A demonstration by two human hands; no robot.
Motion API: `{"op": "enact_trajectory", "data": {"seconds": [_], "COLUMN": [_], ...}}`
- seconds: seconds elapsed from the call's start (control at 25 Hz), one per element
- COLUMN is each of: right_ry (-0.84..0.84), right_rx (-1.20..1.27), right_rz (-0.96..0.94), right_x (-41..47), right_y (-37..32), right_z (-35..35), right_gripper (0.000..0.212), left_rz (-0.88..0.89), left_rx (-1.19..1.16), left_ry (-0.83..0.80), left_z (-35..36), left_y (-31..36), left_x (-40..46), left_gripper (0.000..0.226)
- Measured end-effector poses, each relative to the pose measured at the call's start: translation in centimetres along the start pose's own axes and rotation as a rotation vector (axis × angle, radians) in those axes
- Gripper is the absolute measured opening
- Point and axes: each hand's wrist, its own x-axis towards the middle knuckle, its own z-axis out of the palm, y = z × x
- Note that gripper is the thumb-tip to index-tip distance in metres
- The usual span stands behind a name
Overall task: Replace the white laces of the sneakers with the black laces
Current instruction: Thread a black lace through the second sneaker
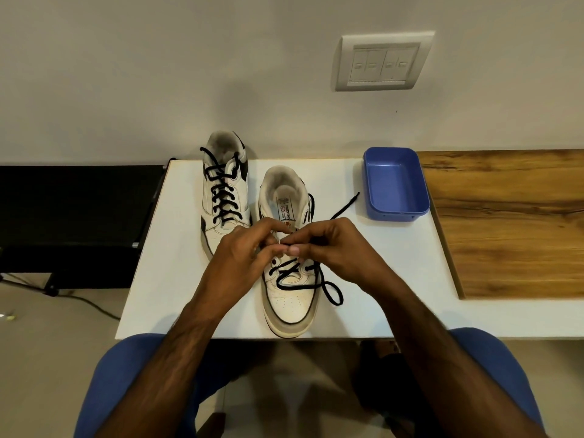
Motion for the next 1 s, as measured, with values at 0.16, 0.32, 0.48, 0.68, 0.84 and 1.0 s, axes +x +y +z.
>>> {"op": "enact_trajectory", "data": {"seconds": [0.16, 0.32, 0.48, 0.68, 0.84, 1.0], "right_ry": [0.128, 0.178, 0.226, 0.277, 0.268, 0.238], "right_rx": [-0.130, -0.464, -0.730, -0.634, -0.615, -0.615], "right_rz": [0.074, 0.005, -0.121, -0.088, -0.049, -0.039], "right_x": [0.0, -0.2, 0.1, 0.5, 0.9, 1.0], "right_y": [0.2, 0.7, 1.8, 2.2, 2.2, 2.0], "right_z": [-0.9, 1.2, 3.3, 4.6, 4.8, 4.4], "right_gripper": [0.008, 0.004, 0.007, 0.008, 0.008, 0.007], "left_rz": [-0.039, -0.118, -0.243, -0.289, -0.295, -0.303], "left_rx": [0.069, 0.211, 0.027, -0.061, -0.100, -0.113], "left_ry": [0.022, -0.022, -0.055, -0.097, -0.102, -0.102], "left_z": [-0.2, 0.8, 0.4, -0.4, -0.5, -0.5], "left_y": [-0.8, -1.2, -1.3, -1.9, -1.9, -2.0], "left_x": [0.3, 0.2, 0.3, 0.2, 0.2, 0.2], "left_gripper": [0.025, 0.036, 0.034, 0.037, 0.038, 0.038]}}
